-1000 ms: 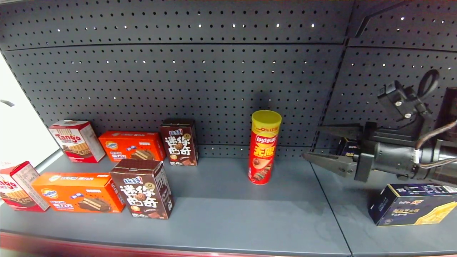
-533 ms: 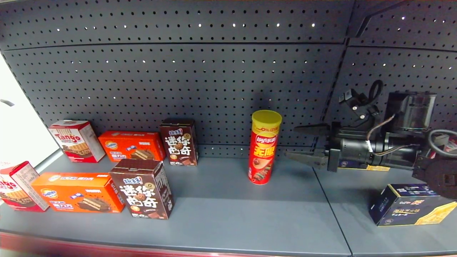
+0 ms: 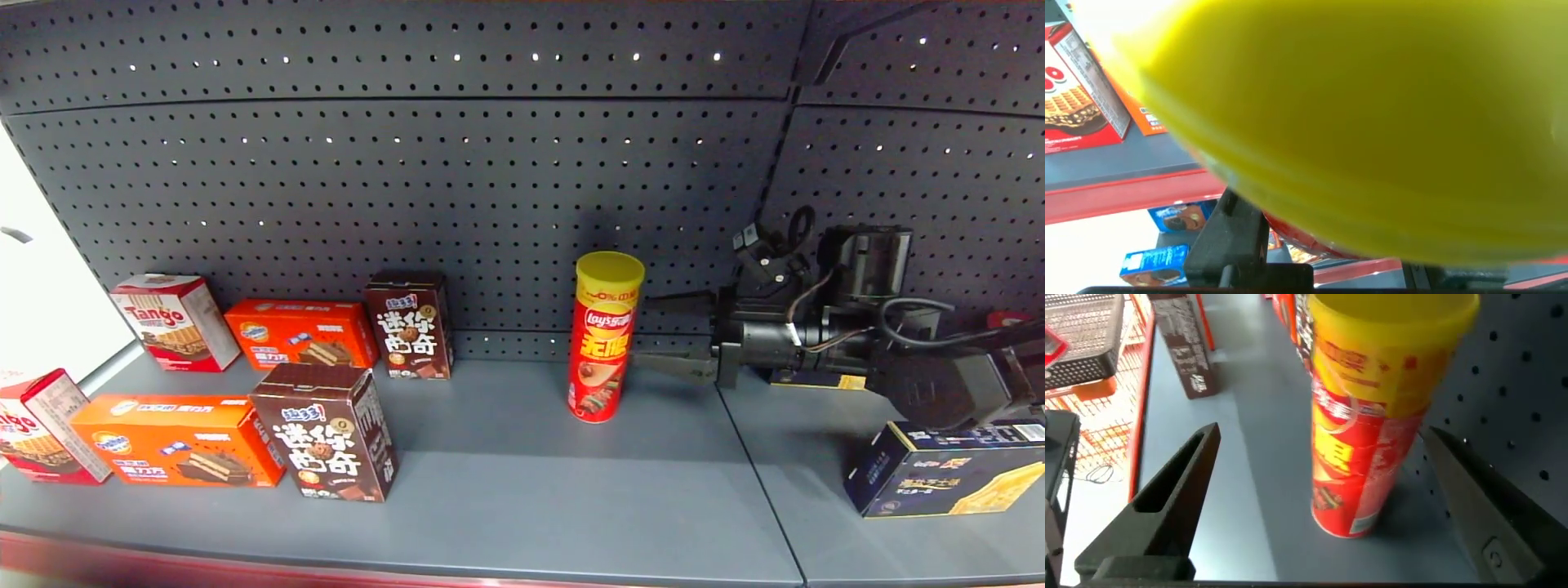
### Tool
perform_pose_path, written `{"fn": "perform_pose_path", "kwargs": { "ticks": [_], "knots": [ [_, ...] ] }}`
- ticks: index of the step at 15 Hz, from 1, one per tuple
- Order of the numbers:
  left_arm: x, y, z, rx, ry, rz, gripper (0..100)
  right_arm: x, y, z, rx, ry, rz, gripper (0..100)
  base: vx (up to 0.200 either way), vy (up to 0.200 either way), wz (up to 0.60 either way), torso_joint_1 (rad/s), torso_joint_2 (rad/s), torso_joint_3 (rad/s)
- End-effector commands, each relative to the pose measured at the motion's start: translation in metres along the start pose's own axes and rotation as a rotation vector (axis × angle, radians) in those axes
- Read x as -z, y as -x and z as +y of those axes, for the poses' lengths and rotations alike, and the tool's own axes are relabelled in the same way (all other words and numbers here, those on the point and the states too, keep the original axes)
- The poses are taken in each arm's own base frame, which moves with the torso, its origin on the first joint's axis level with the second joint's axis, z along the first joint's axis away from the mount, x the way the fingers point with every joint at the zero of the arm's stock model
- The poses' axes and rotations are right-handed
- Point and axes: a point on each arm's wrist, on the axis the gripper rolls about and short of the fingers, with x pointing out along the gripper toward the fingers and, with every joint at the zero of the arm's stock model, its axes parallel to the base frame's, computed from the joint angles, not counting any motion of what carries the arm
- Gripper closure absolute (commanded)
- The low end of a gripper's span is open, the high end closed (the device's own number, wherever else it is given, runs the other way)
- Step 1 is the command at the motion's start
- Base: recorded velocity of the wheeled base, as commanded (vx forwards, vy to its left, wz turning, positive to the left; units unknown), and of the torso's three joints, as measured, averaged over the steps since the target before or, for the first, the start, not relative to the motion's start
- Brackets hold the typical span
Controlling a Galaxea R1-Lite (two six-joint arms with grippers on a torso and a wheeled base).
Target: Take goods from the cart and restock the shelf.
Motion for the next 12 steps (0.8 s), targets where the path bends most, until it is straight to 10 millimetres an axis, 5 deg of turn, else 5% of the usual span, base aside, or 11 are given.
{"fn": "perform_pose_path", "kwargs": {
  "ticks": [1,12],
  "knots": [
    [0.001,-0.001,0.000,-0.001,0.000,0.007,100,0.008,-0.008,-0.006,-0.006,-0.013,0.011,0,0.000,0.000,0.00,0.000,0.00,0.000],
    [0.003,-0.002,0.000,0.000,0.001,0.016,100,0.033,-0.033,-0.022,-0.027,-0.044,0.037,0,0.000,0.000,0.00,0.000,0.00,0.000]
  ]
}}
